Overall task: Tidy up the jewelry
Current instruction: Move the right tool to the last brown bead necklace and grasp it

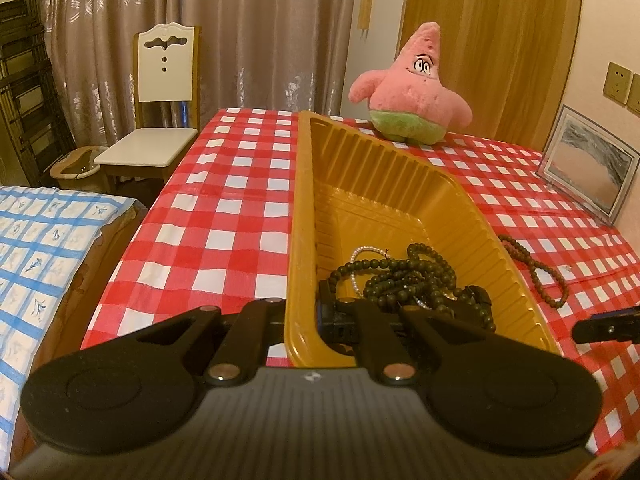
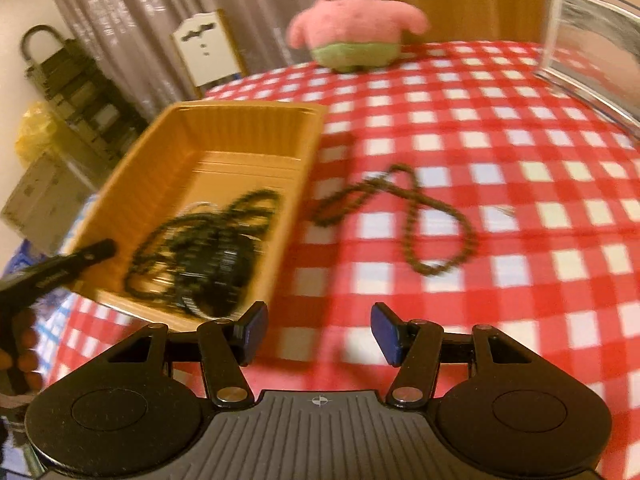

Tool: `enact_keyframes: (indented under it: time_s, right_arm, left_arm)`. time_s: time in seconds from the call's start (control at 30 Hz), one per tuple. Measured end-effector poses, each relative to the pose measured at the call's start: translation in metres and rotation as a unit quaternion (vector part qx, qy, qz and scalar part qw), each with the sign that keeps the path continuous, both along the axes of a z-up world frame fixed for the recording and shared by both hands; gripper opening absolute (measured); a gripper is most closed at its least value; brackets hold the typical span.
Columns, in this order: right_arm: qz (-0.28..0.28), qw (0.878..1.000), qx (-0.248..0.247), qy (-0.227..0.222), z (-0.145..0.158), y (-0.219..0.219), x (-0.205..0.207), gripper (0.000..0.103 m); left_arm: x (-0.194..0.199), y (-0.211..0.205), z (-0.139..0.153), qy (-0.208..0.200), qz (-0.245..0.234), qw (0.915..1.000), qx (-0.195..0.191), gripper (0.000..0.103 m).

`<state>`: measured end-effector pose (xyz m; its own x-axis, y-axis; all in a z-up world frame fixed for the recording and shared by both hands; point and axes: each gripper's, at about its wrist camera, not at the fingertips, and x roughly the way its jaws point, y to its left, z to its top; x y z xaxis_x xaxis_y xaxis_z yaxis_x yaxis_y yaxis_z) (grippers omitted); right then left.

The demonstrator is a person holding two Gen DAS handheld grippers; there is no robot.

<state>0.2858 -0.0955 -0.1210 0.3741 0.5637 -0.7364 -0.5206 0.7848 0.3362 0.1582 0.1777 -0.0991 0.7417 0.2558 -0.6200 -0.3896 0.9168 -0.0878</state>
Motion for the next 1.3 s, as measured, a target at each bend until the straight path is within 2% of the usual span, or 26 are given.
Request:
enact_keyframes:
  time_s: [0.2, 0.33, 0.83, 1.07, 1.3]
  right_arm:
    - [-0.045, 0.999, -0.018, 0.004, -0.01, -0.038, 0.01, 0.057]
    - [-0.058, 0.998, -0.03, -0.015, -0.011, -0.051, 0.017, 0.057]
    - [-0.018, 0.996, -0.044, -0.077, -0.015, -0.04, 0.048, 0.057]
    - [-0.032, 0.99, -0.072, -0.116, -0.024, -0.047, 0.075, 0.035]
    - [0.031, 0.981, -0.113, -0.154, -0.042, -0.049, 0.094, 0.02]
  left_arm:
    - [-0.003, -0.001, 0.001, 0.002, 0.007, 1.0, -0.005, 0.005]
    - [-0.004, 0.0, 0.003, 0.003, 0.011, 0.9999, -0.005, 0.005]
    - [-0.02, 0.002, 0.007, 0.01, 0.037, 0.9992, -0.005, 0.005]
    - [-0.019, 0.003, 0.008, 0.012, 0.044, 0.999, -0.003, 0.005]
    - [-0.017, 0.003, 0.008, 0.018, 0.045, 0.9988, 0.0, 0.005]
